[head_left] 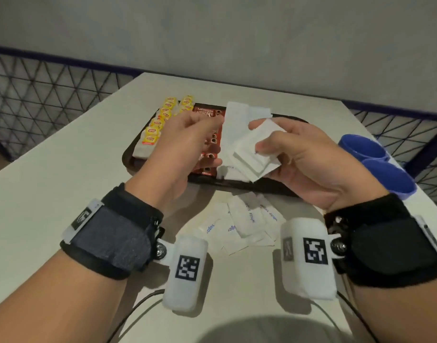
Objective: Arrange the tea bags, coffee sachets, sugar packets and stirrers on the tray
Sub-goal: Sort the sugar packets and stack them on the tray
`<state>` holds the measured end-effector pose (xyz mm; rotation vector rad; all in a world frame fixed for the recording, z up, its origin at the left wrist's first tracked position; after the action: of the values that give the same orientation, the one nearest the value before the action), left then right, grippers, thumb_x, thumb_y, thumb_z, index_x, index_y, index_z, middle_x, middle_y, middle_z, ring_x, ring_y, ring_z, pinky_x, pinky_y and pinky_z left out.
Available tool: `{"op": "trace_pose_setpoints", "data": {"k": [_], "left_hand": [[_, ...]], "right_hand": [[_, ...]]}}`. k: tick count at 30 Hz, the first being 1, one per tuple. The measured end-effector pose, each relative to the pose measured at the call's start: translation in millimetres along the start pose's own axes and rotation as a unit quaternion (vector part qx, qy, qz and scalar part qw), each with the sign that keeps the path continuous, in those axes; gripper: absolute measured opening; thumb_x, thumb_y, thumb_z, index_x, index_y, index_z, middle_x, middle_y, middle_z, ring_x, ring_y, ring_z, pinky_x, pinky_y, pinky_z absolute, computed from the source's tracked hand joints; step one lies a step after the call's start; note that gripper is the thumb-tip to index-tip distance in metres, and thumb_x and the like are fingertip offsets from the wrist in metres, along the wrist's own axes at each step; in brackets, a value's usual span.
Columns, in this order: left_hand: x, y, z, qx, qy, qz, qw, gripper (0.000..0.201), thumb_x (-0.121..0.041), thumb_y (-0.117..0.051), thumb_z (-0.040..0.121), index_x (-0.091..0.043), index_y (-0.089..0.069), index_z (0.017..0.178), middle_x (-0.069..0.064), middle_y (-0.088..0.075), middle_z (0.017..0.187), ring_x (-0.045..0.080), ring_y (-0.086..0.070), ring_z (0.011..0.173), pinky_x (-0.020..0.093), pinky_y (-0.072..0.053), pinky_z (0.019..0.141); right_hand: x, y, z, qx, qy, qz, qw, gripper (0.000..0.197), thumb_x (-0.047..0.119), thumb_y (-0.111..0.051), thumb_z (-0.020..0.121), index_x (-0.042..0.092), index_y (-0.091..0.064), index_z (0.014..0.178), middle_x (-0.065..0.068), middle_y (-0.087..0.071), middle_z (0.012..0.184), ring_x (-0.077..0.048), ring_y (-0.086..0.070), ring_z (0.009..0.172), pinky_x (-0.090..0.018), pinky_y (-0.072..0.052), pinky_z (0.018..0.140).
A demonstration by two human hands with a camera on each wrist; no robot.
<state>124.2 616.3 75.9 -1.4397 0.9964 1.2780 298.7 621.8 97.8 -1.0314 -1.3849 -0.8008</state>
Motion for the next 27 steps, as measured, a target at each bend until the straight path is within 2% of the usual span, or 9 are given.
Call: {"op": "trace_pose_setpoints", "data": {"k": [4, 9, 12, 14, 16, 19, 22, 25, 27], "left_hand": [[-1.9, -23.2, -12.1, 0.076, 0.04, -0.031, 0.996, 0.027, -0.039, -0.068, 0.096, -0.014, -0.061, 0.093, 0.008, -0.053, 0.083, 0.022, -0.063, 0.071, 0.036, -0.059, 0.066], [-1.7, -49.1, -27.0, 0.175, 0.057, -0.037, 0.982, 0.045, -0.053, -0.075, 0.082, -0.01, -0.069, 0.092, 0.011, -0.064, 0.09, 0.02, -0.069, 0.07, 0.039, -0.062, 0.073], [0.0, -57.2, -32.7, 0.206, 0.049, -0.04, 0.976, 0.036, -0.049, -0.072, 0.081, -0.016, -0.076, 0.092, 0.006, -0.07, 0.091, 0.019, -0.072, 0.074, 0.044, -0.062, 0.085], [0.0, -63.3, -37.2, 0.237, 0.04, -0.046, 0.97, 0.039, -0.045, -0.072, 0.084, -0.011, -0.075, 0.103, 0.005, -0.073, 0.098, 0.018, -0.072, 0.081, 0.041, -0.061, 0.086], [1.0, -67.6, -40.6, 0.263, 0.048, -0.063, 0.962, 0.041, -0.041, -0.073, 0.087, -0.006, -0.068, 0.109, 0.008, -0.075, 0.106, 0.018, -0.072, 0.086, 0.035, -0.059, 0.082], [2.0, -67.5, -40.5, 0.263, 0.064, -0.093, 0.958, 0.031, -0.03, -0.075, 0.085, -0.009, -0.068, 0.106, 0.01, -0.075, 0.103, 0.016, -0.073, 0.083, 0.031, -0.061, 0.075], [4.4, -63.2, -35.4, 0.225, 0.068, -0.105, 0.966, 0.039, -0.014, -0.081, 0.082, 0.002, -0.065, 0.114, 0.011, -0.075, 0.091, 0.014, -0.071, 0.072, 0.025, -0.058, 0.06], [3.9, -55.9, -28.5, 0.182, 0.059, -0.115, 0.975, 0.026, 0.005, -0.069, 0.086, 0.001, -0.067, 0.112, 0.012, -0.073, 0.086, 0.015, -0.068, 0.065, 0.024, -0.056, 0.054], [2.0, -51.0, -25.3, 0.164, 0.049, -0.121, 0.978, 0.022, 0.01, -0.064, 0.088, -0.003, -0.069, 0.105, 0.009, -0.073, 0.082, 0.014, -0.069, 0.061, 0.024, -0.058, 0.055]], "right_hand": [[-6.4, 8.0, 6.8, -0.028, 0.002, 0.097, 0.995, 0.036, -0.012, -0.054, 0.089, 0.003, -0.066, 0.12, -0.012, -0.076, 0.099, -0.023, -0.073, 0.09, -0.041, -0.059, 0.086], [-9.6, 10.0, -1.7, -0.065, 0.031, 0.082, 0.994, 0.039, -0.016, -0.059, 0.085, 0.005, -0.066, 0.116, -0.014, -0.074, 0.092, -0.029, -0.073, 0.08, -0.042, -0.06, 0.074], [5.2, 5.8, -13.2, -0.117, 0.125, -0.098, 0.98, 0.04, -0.004, -0.074, 0.08, 0.018, -0.067, 0.111, -0.024, -0.068, 0.1, -0.039, -0.069, 0.085, -0.05, -0.062, 0.068], [23.2, -7.0, -23.9, -0.134, 0.212, -0.223, 0.942, 0.044, 0.003, -0.077, 0.076, 0.031, -0.064, 0.108, -0.018, -0.063, 0.094, -0.03, -0.065, 0.08, -0.04, -0.06, 0.063], [34.7, -17.1, -32.5, -0.132, 0.267, -0.273, 0.915, 0.052, -0.002, -0.074, 0.078, 0.038, -0.06, 0.108, -0.006, -0.059, 0.085, -0.023, -0.061, 0.075, -0.032, -0.057, 0.063], [39.5, -19.1, -36.1, -0.126, 0.278, -0.285, 0.909, 0.064, -0.005, -0.074, 0.073, 0.043, -0.057, 0.113, -0.001, -0.056, 0.084, -0.019, -0.057, 0.071, -0.031, -0.055, 0.063], [39.0, -23.6, -35.0, -0.084, 0.259, -0.258, 0.927, 0.071, 0.0, -0.078, 0.068, 0.039, -0.054, 0.123, 0.001, -0.058, 0.086, -0.016, -0.058, 0.076, -0.027, -0.055, 0.069], [39.1, -27.1, -36.2, -0.048, 0.257, -0.206, 0.943, 0.068, 0.007, -0.076, 0.069, 0.035, -0.054, 0.126, 0.001, -0.063, 0.092, -0.014, -0.064, 0.086, -0.026, -0.056, 0.081], [41.0, -22.5, -37.1, -0.053, 0.267, -0.153, 0.95, 0.06, 0.002, -0.072, 0.069, 0.028, -0.059, 0.122, -0.003, -0.066, 0.095, -0.016, -0.066, 0.088, -0.03, -0.057, 0.083]]}}
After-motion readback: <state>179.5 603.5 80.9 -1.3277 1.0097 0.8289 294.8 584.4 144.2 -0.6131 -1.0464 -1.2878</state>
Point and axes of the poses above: each hand's wrist, its own z-axis towards the middle knuckle, its own y-axis out of the back of the hand, x = y × z, the point moved 10 cm from there along z, towards the middle knuckle
